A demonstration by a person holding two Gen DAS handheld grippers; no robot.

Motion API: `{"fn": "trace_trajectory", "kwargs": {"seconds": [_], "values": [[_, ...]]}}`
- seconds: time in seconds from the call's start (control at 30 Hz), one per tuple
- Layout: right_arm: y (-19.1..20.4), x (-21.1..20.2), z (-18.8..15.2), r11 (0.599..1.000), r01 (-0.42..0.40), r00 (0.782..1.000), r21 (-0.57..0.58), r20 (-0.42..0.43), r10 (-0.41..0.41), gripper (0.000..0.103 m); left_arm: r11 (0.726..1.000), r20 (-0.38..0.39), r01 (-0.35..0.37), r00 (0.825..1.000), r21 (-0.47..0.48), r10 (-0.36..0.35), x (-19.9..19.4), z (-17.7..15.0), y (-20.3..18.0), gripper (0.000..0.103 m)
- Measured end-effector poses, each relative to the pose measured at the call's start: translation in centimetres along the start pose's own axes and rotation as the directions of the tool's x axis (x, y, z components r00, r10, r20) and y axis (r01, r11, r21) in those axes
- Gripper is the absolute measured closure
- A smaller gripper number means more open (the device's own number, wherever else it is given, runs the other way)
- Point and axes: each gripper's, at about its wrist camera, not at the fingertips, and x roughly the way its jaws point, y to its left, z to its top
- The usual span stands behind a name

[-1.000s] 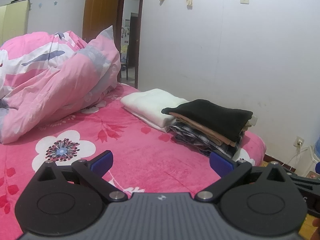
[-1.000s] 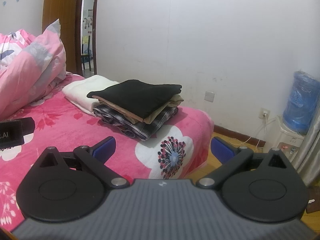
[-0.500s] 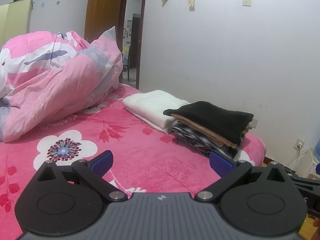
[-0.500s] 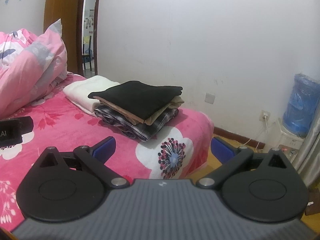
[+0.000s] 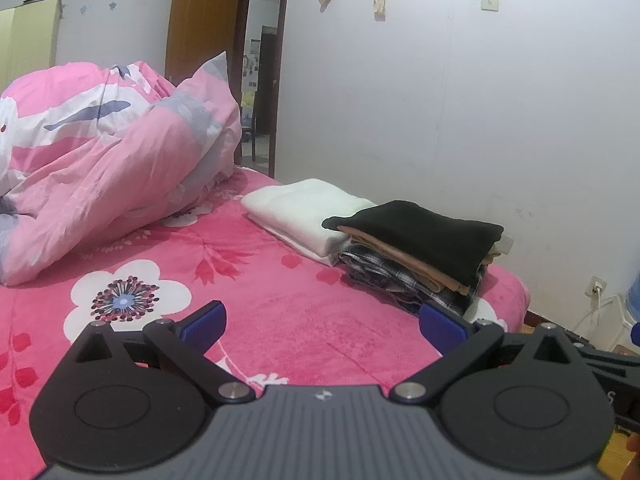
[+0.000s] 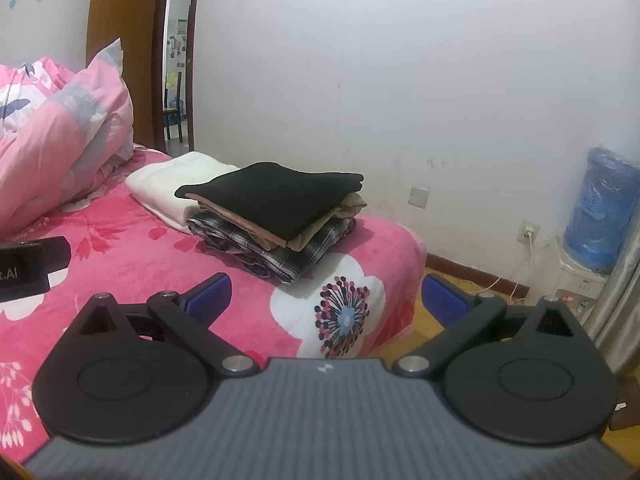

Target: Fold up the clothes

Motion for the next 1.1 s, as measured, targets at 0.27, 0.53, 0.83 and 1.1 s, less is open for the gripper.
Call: {"fn": "trace_trajectory", "kwargs": {"seconds": [0.27,0.53,0.83,1.1], "values": [[0.14,0.26,-0.05,1.0,-0.004,1.0,-0.009,-0.006,0.004,0.001,1.0,-0.003,0.0,1.0,-0.006,0.0,0.06,0.05,0.07,0.0],[0.08,0.34,-0.16,1.0,0.0,1.0,-0.012,-0.008,0.0,0.001,1.0,-0.004,0.006,1.0,-0.006,-0.006,0.13,-0.09,0.05,0.0],[0.12,0.45,-0.13,1.0,-0.001,1.0,-0.015,-0.01,0.001,0.001,1.0,-0.004,0.008,1.0,-0.009,-0.008,0.21,-0.06,0.09,0.0],[0.18,0.42,-0.11,1.0,0.0,1.0,-0.019,-0.008,-0.001,0.001,1.0,-0.003,0.011,1.0,-0.012,-0.011,0.21,-0.02,0.3,0.0]]}}
